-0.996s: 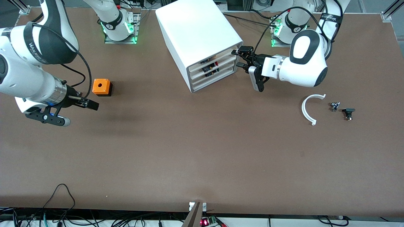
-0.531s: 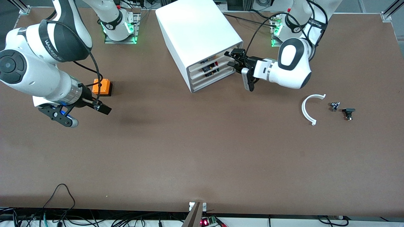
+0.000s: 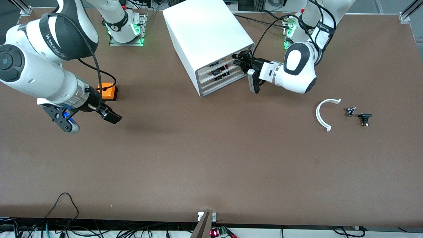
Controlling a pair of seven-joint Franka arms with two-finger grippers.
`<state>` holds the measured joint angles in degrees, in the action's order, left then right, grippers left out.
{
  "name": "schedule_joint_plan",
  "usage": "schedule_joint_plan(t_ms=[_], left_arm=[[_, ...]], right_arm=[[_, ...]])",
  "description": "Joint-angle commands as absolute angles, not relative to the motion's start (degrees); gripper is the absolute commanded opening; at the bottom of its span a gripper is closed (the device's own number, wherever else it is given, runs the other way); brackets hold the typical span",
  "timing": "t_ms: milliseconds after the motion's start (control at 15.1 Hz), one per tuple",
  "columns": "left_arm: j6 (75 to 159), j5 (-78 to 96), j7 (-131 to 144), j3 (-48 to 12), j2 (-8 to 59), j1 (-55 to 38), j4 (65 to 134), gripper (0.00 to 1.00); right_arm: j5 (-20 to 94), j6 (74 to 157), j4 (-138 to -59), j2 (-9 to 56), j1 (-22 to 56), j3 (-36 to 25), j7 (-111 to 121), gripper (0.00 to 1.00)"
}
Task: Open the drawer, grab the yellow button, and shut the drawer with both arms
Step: 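Pull the drawer open with the left gripper while the right gripper approaches, then reach the right gripper into the drawer while the left gripper withdraws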
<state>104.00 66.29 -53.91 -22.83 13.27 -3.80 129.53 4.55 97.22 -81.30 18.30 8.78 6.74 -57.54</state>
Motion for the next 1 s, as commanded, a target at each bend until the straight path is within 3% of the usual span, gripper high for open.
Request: schedule_joint_plan(t_ms=[0, 66, 465, 929], left_arm=[[104.5, 67.9, -55.7, -24.3, 12.9, -3.4, 130.2, 0.11], [104.4, 67.9, -55.7, -24.3, 12.9, -3.4, 130.1, 0.0], [104.2, 66.6, -55.5, -23.8, 13.8, -0.1, 128.4, 0.0], [104.5, 57.3, -54.7, -22.7, 21.2, 5.0, 119.5, 0.0]], right_arm=[[5.8, 95.5, -76.0, 20.6, 10.4, 6.7, -63.2, 1.0], [5.9, 95.5, -74.9, 21.1, 10.6, 6.8, -65.0, 1.0], [7.4, 100.3, -71.3, 23.7, 14.1, 6.8, -76.4, 1.0], [9.1, 103.7, -64.8, 27.9, 17.4, 6.8, -86.6, 1.0]])
